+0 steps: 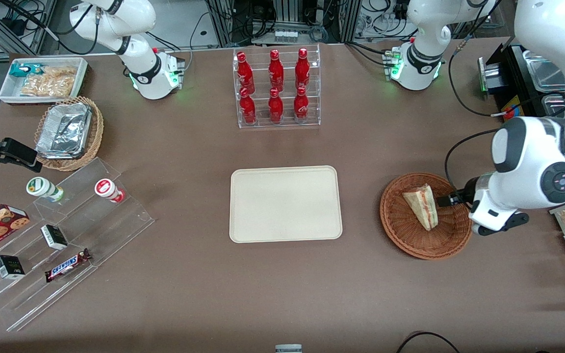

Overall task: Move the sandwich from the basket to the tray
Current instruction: 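Move the left gripper over the sandwich in the wicker basket, then lower the left gripper and close it on the triangular sandwich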

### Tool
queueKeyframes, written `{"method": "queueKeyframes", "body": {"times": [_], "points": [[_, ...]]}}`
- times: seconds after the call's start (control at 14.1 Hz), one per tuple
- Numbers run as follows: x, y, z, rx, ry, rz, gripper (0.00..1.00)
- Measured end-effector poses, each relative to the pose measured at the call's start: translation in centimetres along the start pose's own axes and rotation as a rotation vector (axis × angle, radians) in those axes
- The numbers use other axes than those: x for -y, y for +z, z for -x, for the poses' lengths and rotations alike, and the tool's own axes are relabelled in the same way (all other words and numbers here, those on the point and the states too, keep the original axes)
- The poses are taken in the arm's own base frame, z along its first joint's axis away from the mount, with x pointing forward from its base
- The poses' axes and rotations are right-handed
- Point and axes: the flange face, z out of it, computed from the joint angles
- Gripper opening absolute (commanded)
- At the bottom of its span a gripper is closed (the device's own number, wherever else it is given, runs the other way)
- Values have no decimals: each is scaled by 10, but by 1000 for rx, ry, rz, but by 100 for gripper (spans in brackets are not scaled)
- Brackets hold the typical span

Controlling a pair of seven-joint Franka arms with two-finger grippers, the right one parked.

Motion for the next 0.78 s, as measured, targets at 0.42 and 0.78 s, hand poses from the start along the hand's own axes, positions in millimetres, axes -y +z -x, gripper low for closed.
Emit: {"method": "queueKeyframes", "body": {"times": [0.42, 0.78], "points": [[-7, 76, -7, 35, -59, 4, 100], [-15, 93, -2, 17, -76, 18, 100]]}}
